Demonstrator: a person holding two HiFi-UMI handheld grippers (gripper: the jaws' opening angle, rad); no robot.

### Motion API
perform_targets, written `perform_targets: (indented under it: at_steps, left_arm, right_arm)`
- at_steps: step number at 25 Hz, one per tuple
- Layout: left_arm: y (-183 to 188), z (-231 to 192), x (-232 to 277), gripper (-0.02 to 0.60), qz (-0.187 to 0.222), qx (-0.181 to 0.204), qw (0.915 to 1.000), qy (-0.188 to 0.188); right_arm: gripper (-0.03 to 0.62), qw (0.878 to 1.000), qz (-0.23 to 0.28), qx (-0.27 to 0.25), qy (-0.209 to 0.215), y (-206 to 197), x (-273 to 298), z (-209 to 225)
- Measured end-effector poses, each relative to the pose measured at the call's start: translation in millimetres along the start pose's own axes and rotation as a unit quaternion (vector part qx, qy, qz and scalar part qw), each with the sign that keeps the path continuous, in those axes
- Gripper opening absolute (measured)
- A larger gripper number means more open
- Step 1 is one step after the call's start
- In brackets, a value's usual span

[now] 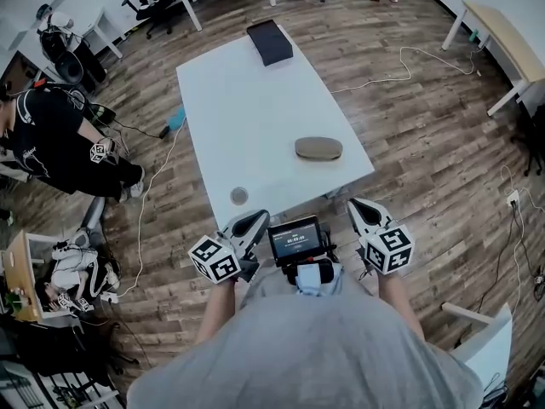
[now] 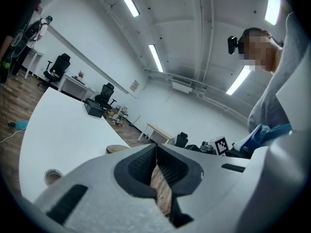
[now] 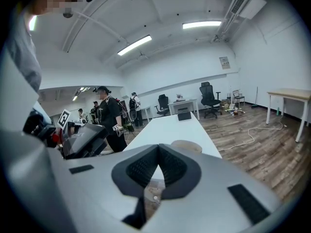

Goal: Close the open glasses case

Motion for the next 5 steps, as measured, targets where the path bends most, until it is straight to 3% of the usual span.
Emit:
perform_targets:
  at_steps: [5]
  left_arm:
    - [0.3, -4.1, -1.4, 0.018, -0.002, -0.003, 1.0, -0.001]
  right_arm:
    - [0.031, 1.0, -0.005, -0.007, 0.007, 1.4, 3.9, -6.0]
Point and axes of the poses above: the fingertips, and each gripper's own axes: x forward along the fingers, z to its right, y out of its top, the point moved 5 cm from there along -x, backward along the fingers, and after that the axes turned 12 degrees about -y, right-handed, at the moved point
